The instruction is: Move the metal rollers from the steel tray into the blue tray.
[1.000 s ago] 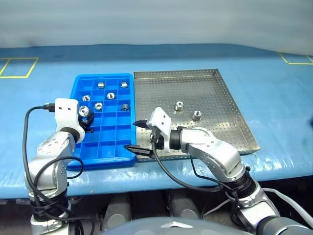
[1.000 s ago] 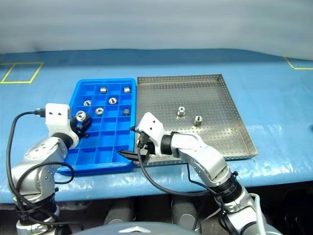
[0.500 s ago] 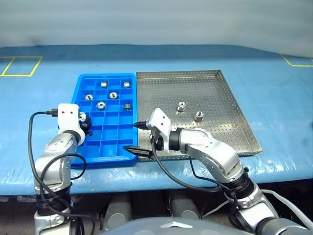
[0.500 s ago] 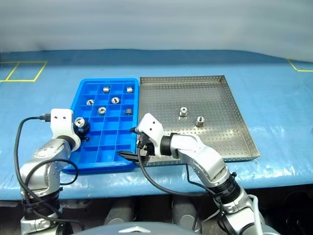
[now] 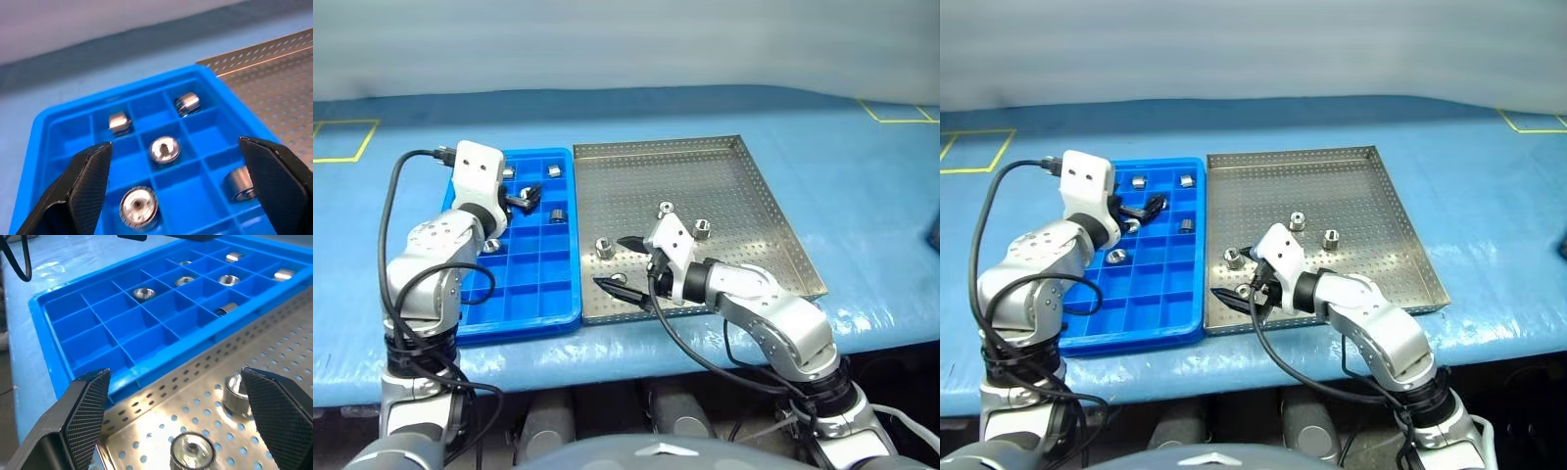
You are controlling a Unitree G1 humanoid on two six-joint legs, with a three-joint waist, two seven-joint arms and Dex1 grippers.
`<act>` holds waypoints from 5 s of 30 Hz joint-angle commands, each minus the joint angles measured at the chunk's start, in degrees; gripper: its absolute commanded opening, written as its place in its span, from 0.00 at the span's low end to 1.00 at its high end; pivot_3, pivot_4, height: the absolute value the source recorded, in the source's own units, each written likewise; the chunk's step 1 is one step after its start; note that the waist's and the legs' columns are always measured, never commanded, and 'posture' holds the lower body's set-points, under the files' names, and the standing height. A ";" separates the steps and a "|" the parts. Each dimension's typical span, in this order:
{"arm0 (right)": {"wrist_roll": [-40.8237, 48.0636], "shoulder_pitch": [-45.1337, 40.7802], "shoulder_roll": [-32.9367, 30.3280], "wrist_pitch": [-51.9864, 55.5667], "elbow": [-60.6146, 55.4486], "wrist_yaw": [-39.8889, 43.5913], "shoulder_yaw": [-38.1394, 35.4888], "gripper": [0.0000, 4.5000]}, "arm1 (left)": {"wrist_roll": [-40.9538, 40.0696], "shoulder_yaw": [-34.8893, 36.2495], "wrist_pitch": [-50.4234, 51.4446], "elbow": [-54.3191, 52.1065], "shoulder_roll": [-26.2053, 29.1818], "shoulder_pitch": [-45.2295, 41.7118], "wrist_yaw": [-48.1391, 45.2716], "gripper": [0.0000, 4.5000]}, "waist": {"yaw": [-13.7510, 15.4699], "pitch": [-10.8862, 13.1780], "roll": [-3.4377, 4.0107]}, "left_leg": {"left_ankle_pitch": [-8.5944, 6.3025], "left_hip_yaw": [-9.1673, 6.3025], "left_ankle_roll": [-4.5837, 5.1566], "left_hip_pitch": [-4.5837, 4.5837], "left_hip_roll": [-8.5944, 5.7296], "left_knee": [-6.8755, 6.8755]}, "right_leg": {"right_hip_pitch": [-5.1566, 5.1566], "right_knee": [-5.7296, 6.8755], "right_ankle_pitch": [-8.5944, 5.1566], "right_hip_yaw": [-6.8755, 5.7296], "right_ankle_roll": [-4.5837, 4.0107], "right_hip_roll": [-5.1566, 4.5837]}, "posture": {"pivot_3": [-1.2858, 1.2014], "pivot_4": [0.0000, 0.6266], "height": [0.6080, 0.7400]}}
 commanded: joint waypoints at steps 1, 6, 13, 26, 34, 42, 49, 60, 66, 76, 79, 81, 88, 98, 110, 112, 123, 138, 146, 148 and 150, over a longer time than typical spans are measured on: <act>0.67 0.64 -0.09 0.08 -3.61 -1.34 -2.29 1.00 | 0.24 1.00 1.59 0.84 0.21 0.82 1.06 1.00 | -0.97 0.00 0.00 | 0.00 0.00 0.00 -0.02 0.01 0.00 | -0.02 0.01 0.00 0.00 0.00 0.01 | 0.46 0.24 1.00; 1.14 1.36 -0.25 0.61 -4.22 -2.09 -2.70 1.00 | -1.80 1.93 0.07 -0.97 -0.96 1.74 0.20 1.00 | -1.61 0.01 0.00 | 0.00 -0.01 0.00 -0.02 0.01 0.01 | -0.02 0.02 0.00 0.01 0.00 0.01 | 0.47 0.24 1.00; 1.50 0.32 -0.05 0.84 -3.78 -1.74 -2.21 1.00 | -4.23 5.07 1.67 -3.67 -0.27 1.82 -0.02 1.00 | -1.51 0.01 0.00 | 0.00 -0.01 0.00 -0.02 0.00 0.04 | -0.01 0.01 0.00 0.01 0.01 0.00 | 0.48 0.24 1.00; 1.61 1.10 0.67 0.83 -3.32 -1.40 -1.34 1.00 | -12.36 -7.32 -1.61 -1.24 13.82 -0.92 -20.45 1.00 | -0.74 0.02 0.00 | 0.00 0.00 0.00 -0.03 -0.01 0.03 | -0.01 -0.03 -0.01 0.00 0.00 -0.01 | 0.48 0.24 1.00; 1.71 5.39 0.60 1.22 -5.76 -3.63 -2.44 1.00 | -6.16 -23.99 -16.54 15.52 18.66 -13.76 -39.12 1.00 | -1.05 0.03 0.01 | 0.00 0.02 0.00 -0.03 -0.01 -0.06 | -0.06 -0.04 -0.09 -0.01 -0.13 0.00 | 0.46 0.24 1.00; 1.83 8.53 1.22 1.35 -8.20 -6.51 -3.19 1.00 | 2.23 -35.07 -27.46 31.90 16.37 -23.05 -51.73 1.00 | -3.30 0.03 0.03 | -0.01 0.03 0.02 -0.08 0.01 -0.10 | -0.12 -0.04 -0.10 0.01 -0.12 0.02 | 0.42 0.24 1.00; 1.87 11.19 2.19 1.19 -10.17 -9.20 -3.63 1.00 | 9.97 -41.00 -32.79 42.63 13.69 -27.78 -57.90 1.00 | -6.28 0.04 0.03 | -0.01 0.01 0.03 -0.13 0.01 -0.10 | -0.14 -0.04 -0.11 0.03 -0.10 0.01 | 0.40 0.24 1.00; 1.74 11.72 3.11 0.35 -10.20 -10.63 -3.20 1.00 | 21.00 -46.00 -37.63 49.53 13.08 -30.74 -64.30 1.00 | -10.28 0.04 0.03 | -0.02 -0.02 0.03 -0.17 0.01 -0.11 | -0.16 0.00 -0.12 0.05 -0.06 0.01 | 0.40 0.24 1.00; 1.57 11.20 3.40 0.00 -9.56 -10.35 -3.04 1.00 | 23.52 -45.33 -38.22 50.18 12.57 -30.58 -66.12 0.96 | -10.58 0.04 0.03 | -0.02 -0.02 0.03 -0.17 0.01 -0.12 | -0.17 0.02 -0.13 0.05 -0.05 0.01 | 0.40 0.24 1.00; 1.47 10.41 3.13 0.02 -8.84 -9.63 -2.89 1.00 | 24.26 -44.79 -37.11 47.03 13.23 -28.52 -68.27 0.38 | -10.40 0.04 0.03 | -0.02 -0.02 0.04 -0.17 0.01 -0.14 | -0.17 0.02 -0.14 0.06 -0.03 0.01 | 0.41 0.24 1.00; 1.53 10.25 2.96 0.06 -8.82 -9.37 -2.99 1.00 | 23.48 -42.98 -36.42 44.70 13.70 -28.17 -68.35 0.38 | -10.39 0.04 0.04 | -0.02 -0.02 0.04 -0.17 0.01 -0.14 | -0.17 0.04 -0.14 0.06 -0.03 0.01 | 0.41 0.24 1.00; 1.65 9.83 2.81 0.27 -8.77 -9.18 -3.09 1.00 | 21.77 -39.15 -34.67 43.73 12.83 -28.76 -65.69 0.38 | -10.22 0.05 0.04 | -0.02 -0.03 0.04 -0.17 0.01 -0.14 | -0.18 0.04 -0.15 0.06 -0.03 0.01 | 0.42 0.24 1.00; 1.49 6.75 2.29 0.47 -7.60 -7.48 -1.94 1.00 | 14.34 -19.08 -21.40 30.37 10.17 -22.22 -48.54 0.38 | -9.58 0.04 0.09 | -0.03 -0.05 0.05 -0.22 0.01 -0.11 | -0.21 0.07 -0.13 0.06 -0.01 0.01 | 0.45 0.24 1.00; 0.79 -3.61 3.79 -0.80 -0.44 -0.34 5.80 1.00 | 13.36 3.18 -6.85 -6.19 2.45 3.34 -22.30 0.38 | -4.05 0.06 0.07 | -0.03 -0.14 0.06 -0.05 0.03 -0.01 | -0.11 0.28 -0.14 -0.02 -0.05 0.05 | 0.51 0.24 1.00; -0.65 -8.60 6.78 -3.28 4.46 4.89 11.27 1.00 | 16.06 8.86 -1.31 -21.36 -4.28 20.09 -5.62 0.38 | 2.54 0.01 0.00 | -0.02 -0.12 0.05 -0.02 -0.02 0.23 | 0.07 0.20 -0.07 -0.09 0.01 -0.02 | 0.54 0.24 1.00; -0.77 -8.47 6.86 -3.29 4.45 5.06 11.28 1.00 | 15.79 8.97 -1.31 -21.10 -5.37 21.76 -4.21 0.38 | 2.68 0.01 -0.01 | -0.02 -0.14 0.04 -0.02 -0.01 0.26 | 0.08 0.20 -0.05 -0.11 -0.01 -0.02 | 0.54 0.24 1.00; -1.01 -5.86 6.23 -2.43 2.96 4.18 10.30 1.00 | 15.29 10.19 2.13 -18.44 -10.54 26.89 2.15 0.38 | 2.26 0.01 -0.01 | -0.01 -0.11 0.02 0.02 0.02 0.25 | 0.08 0.20 -0.03 -0.10 -0.04 0.01 | 0.52 0.24 1.00; -0.91 -4.44 6.07 -1.98 1.51 2.47 8.95 1.00 | 11.63 9.16 3.40 -18.40 -10.11 23.54 2.86 0.99 | 1.42 0.00 0.00 | 0.00 -0.08 0.02 0.11 0.02 0.24 | 0.13 0.19 -0.08 -0.08 -0.15 0.01 | 0.50 0.24 1.00; -0.62 -0.80 1.68 -0.09 -1.95 0.03 2.52 1.00 | 2.45 4.18 -5.25 -14.92 -2.84 16.73 -9.86 0.99 | 1.23 0.00 -0.01 | -0.01 -0.06 0.01 0.00 -0.01 0.23 | 0.10 0.04 -0.08 -0.07 -0.14 -0.02 | 0.48 0.24 1.00; -0.53 0.60 0.28 0.60 -2.90 -0.65 0.77 1.00 | 0.58 1.10 -7.43 -12.49 0.80 14.26 -14.21 0.99 | 0.89 0.00 -0.01 | -0.01 -0.03 0.02 0.00 -0.01 0.22 | 0.09 0.01 -0.09 -0.06 -0.16 -0.02 | 0.47 0.24 1.00; -0.46 2.25 -0.99 1.37 -4.02 -1.52 -1.07 1.00 | -0.88 -2.48 -9.95 -9.11 4.31 11.07 -18.95 0.99 | 0.38 0.00 -0.01 | -0.01 -0.03 0.02 -0.01 0.00 0.21 | 0.06 0.01 -0.11 -0.05 -0.20 -0.01 | 0.47 0.24 1.00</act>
